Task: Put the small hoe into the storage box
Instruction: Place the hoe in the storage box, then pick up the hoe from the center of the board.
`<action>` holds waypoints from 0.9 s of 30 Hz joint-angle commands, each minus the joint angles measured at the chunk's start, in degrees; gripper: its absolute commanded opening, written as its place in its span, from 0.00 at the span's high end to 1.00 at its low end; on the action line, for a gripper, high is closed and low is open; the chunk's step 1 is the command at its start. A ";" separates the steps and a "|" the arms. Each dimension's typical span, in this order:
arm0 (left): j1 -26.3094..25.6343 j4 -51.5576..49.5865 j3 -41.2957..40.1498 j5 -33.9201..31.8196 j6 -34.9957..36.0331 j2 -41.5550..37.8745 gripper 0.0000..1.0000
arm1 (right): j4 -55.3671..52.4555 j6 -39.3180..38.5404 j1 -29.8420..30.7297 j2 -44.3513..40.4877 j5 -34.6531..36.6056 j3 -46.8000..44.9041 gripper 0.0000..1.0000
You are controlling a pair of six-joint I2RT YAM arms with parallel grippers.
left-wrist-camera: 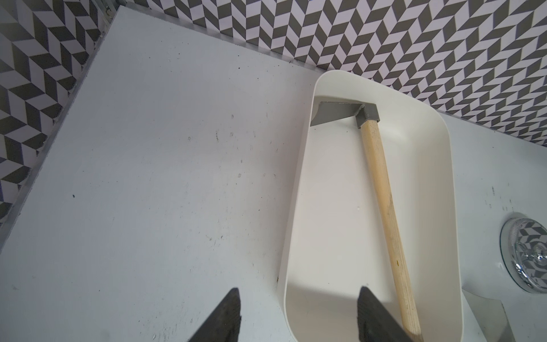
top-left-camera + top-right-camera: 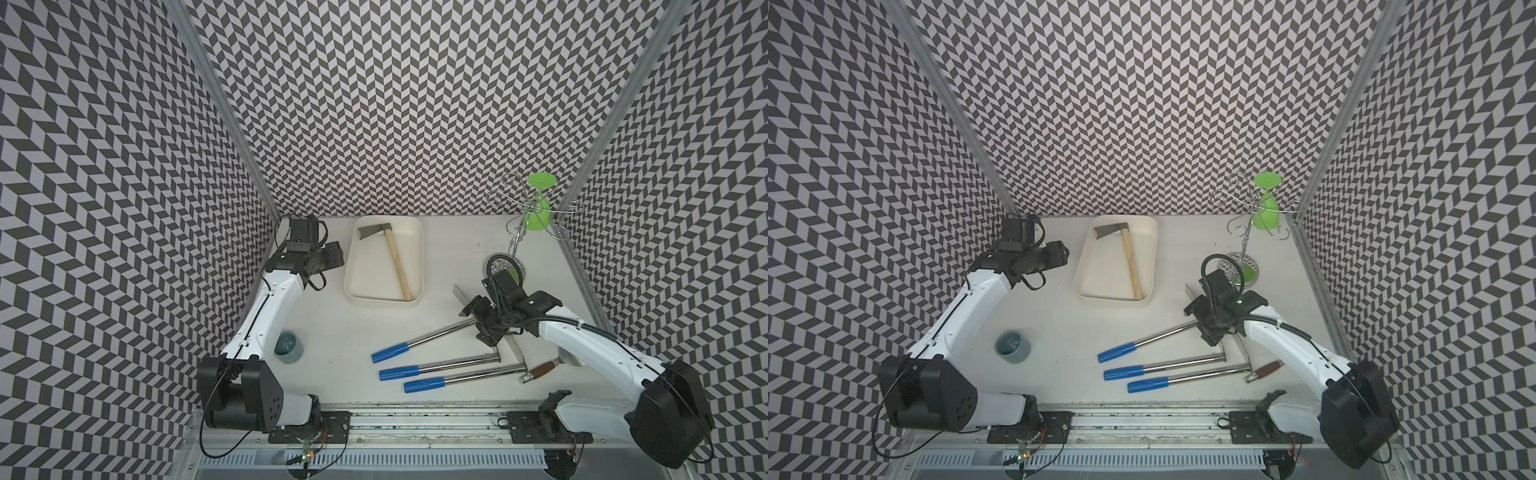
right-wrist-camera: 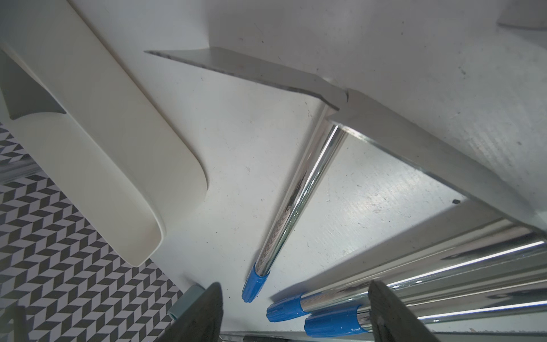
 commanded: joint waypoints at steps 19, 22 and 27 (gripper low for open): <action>2.41 5.62 -3.24 4.33 0.82 3.60 0.35 | 11.09 7.28 6.06 14.61 2.11 0.29 0.46; 2.54 5.51 -3.06 4.36 0.97 3.88 0.35 | 11.66 7.10 6.42 16.10 2.71 1.16 0.49; 2.81 5.34 -3.00 4.39 1.32 3.95 0.35 | 12.59 6.72 6.57 18.31 3.52 2.00 0.55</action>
